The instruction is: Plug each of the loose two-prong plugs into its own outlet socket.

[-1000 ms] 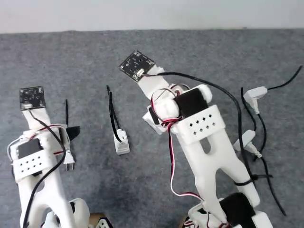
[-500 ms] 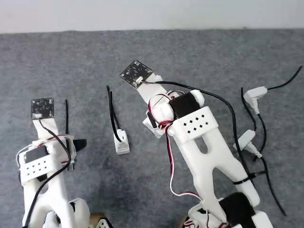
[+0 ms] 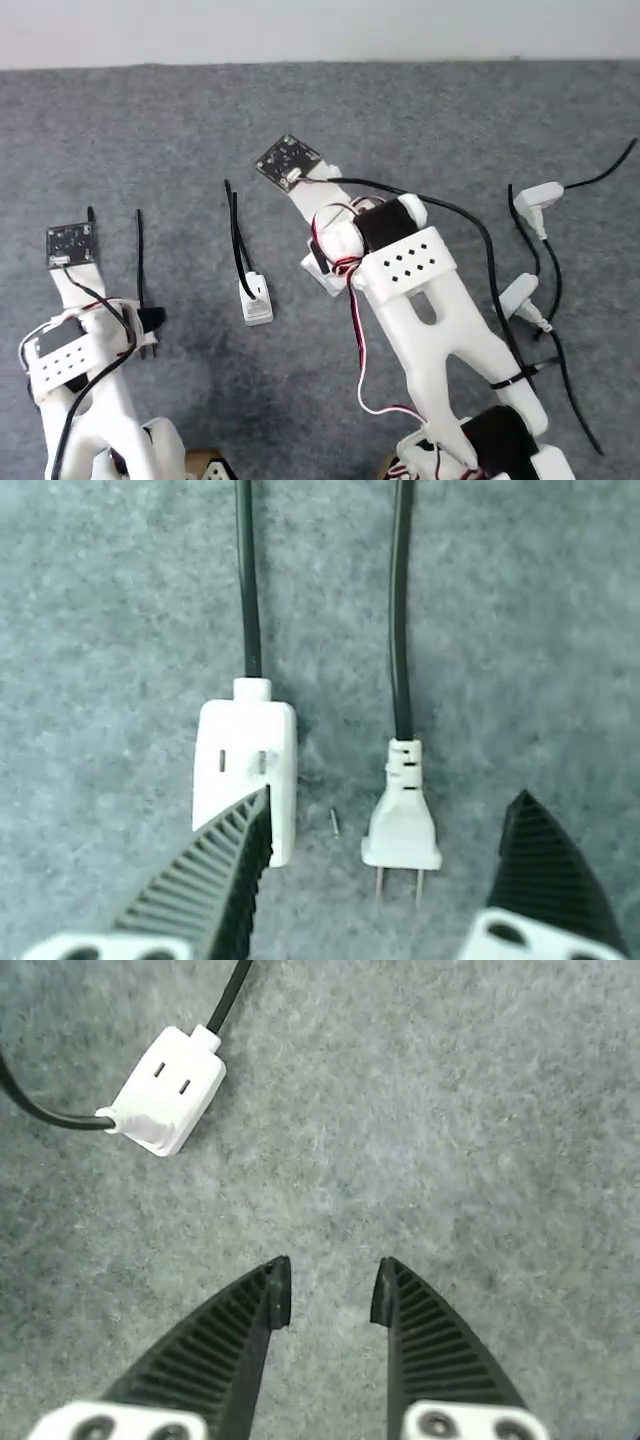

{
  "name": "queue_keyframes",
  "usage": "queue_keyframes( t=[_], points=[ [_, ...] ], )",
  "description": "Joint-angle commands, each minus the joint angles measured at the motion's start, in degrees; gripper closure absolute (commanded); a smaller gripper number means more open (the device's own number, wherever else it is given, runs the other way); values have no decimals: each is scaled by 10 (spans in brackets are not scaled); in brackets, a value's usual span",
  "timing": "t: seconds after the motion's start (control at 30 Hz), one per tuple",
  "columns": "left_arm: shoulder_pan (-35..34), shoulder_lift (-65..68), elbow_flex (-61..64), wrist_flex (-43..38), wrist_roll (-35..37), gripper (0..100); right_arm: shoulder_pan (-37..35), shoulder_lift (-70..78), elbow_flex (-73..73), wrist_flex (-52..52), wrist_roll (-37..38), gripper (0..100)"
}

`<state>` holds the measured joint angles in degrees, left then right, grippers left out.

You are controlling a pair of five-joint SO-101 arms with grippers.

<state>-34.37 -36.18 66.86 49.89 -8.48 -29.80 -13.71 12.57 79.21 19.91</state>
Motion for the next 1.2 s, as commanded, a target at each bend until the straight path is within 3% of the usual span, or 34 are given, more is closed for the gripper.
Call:
queue_keyframes(
  t=[0.0, 0.27, 0.47, 0.73, 0.9, 1.17],
  points=[
    [-25, -6, -22, 4, -3, 650, -28, -24, -11, -10, -7, 857],
    [-171, -5, -86, 1, 23, 649, -181, -8, -149, -10, -72, 855],
    [-184, -6, -131, 36, 24, 649, -192, 103, -325, 39, -58, 855],
    [-251, -6, -335, 140, 45, 648, -261, 350, -522, 65, -59, 855],
    [-301, -6, -404, 164, 45, 648, -310, 489, -631, 57, -119, 855],
    [-357, -6, -444, 165, 44, 648, -313, 684, -802, 67, -243, 855]
  ],
)
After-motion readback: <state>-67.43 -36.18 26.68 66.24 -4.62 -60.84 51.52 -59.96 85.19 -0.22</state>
